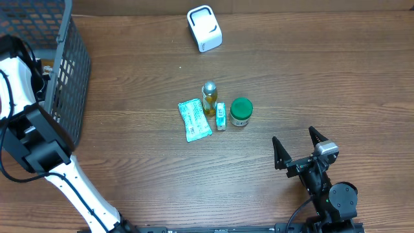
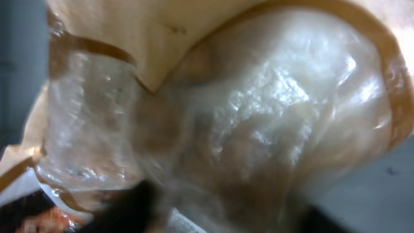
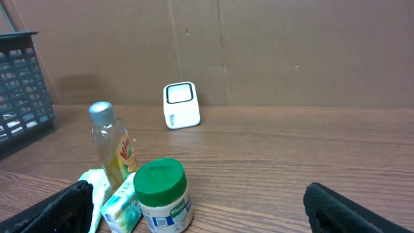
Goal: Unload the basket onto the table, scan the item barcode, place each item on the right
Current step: 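Reach the left gripper into the basket toward the brown snack bag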
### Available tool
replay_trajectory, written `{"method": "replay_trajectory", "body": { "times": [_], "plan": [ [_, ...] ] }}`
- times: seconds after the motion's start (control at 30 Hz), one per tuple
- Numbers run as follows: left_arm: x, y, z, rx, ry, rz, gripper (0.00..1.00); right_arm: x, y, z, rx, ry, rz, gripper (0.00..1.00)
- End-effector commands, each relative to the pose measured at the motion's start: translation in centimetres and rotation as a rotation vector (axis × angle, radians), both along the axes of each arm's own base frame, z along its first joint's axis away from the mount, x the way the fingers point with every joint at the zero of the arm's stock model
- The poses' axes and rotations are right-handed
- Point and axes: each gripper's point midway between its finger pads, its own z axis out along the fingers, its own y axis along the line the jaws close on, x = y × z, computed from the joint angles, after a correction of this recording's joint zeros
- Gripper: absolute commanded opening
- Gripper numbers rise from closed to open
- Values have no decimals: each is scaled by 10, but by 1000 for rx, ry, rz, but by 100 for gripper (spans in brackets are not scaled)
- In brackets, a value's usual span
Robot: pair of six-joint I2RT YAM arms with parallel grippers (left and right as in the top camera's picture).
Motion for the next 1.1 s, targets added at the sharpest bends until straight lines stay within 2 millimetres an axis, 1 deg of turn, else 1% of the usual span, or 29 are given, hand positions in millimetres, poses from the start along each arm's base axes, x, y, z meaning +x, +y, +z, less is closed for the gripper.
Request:
{"method": "replay_trajectory", "body": {
  "times": [0.0,0.1,0.17,0.2,0.27,0.37,0.47,0.57,0.67,0.8,0.9,0.97,1.07],
  "plan": [
    [-9,-8,-33,-77,53,8,28,0,0,-2,-4,-3,-2,100],
    [-8,-8,-29,-75,39,39,15,0,0,-2,-4,-3,-2,100],
    [-3,-9,-21,-83,9,51,5,0,0,-2,-4,-3,-2,100],
    [1,-11,-15,-92,-15,56,4,0,0,-2,-4,-3,-2,100],
    [11,-13,5,-106,-84,78,4,0,0,-2,-4,-2,-2,100],
    [27,-15,54,-114,-222,135,4,0,0,-2,-4,-2,-2,100],
    [38,-18,113,-119,-378,183,4,0,0,-2,-4,-3,-2,100],
    [39,-21,173,-91,-513,210,4,0,0,-2,-4,-3,-2,100],
    [31,-27,222,-63,-622,240,4,0,0,-2,-4,-3,-2,100],
    [14,-37,277,-35,-737,260,4,0,0,-2,-4,-2,-2,100],
    [3,-47,307,-29,-800,250,4,0,0,-2,-4,-3,-2,100],
    [-1,-62,324,-76,-846,211,4,0,0,-2,-4,-2,-2,100],
    [-6,-92,349,-153,-906,141,4,0,0,-2,-4,-2,-2,100]
  ]
}}
